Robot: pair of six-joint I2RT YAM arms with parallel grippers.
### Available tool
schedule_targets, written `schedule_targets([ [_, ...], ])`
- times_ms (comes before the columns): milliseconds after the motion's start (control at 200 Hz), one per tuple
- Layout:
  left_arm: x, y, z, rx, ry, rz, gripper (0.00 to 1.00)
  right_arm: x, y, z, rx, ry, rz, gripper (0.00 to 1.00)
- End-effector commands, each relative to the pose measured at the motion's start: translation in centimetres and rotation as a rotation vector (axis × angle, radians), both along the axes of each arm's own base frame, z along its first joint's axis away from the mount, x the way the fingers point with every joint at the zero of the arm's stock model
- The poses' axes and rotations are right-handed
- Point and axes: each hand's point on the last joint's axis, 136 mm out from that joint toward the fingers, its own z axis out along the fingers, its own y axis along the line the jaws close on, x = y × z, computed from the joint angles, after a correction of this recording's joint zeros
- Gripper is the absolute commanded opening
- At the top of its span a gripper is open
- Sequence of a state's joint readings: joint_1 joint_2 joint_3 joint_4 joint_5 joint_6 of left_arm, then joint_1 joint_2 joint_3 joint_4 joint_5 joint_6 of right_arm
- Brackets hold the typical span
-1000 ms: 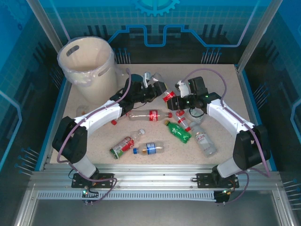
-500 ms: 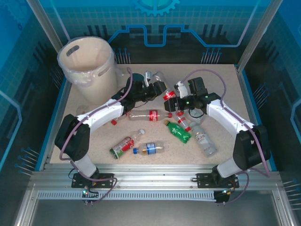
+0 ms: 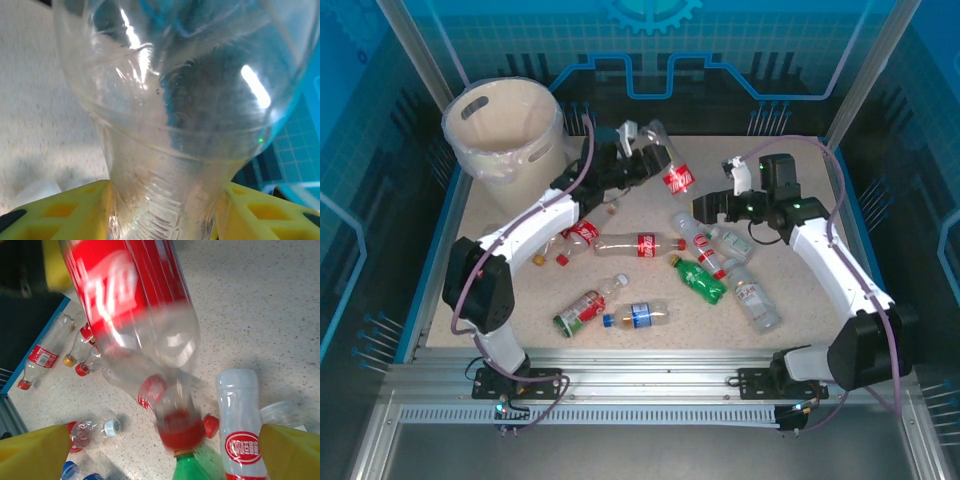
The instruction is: Put the plastic bottles in the bin
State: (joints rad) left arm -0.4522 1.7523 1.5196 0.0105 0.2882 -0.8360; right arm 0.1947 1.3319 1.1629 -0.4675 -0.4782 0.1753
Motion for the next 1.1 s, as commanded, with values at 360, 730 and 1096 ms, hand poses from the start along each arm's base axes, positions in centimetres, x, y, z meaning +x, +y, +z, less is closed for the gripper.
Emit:
schedule_targets([
  [360, 4.0, 22.9, 17.4, 0.126, -0.437, 0.560, 0.48, -2.2, 0.1, -4.0, -0.045, 0.102, 0.013, 0.97],
  [730, -1.4, 40.6, 17.6, 0.372, -0.466, 1.006, 0.35, -2.1, 0.8, -5.7, -0.089, 0.131, 0.038, 0.97],
  [1096, 3.1, 38.2, 8.6, 0.724, -0.198, 0.624, 0.40, -2.1, 1.1, -5.9, -0.136, 0.135, 0.044, 0.96],
])
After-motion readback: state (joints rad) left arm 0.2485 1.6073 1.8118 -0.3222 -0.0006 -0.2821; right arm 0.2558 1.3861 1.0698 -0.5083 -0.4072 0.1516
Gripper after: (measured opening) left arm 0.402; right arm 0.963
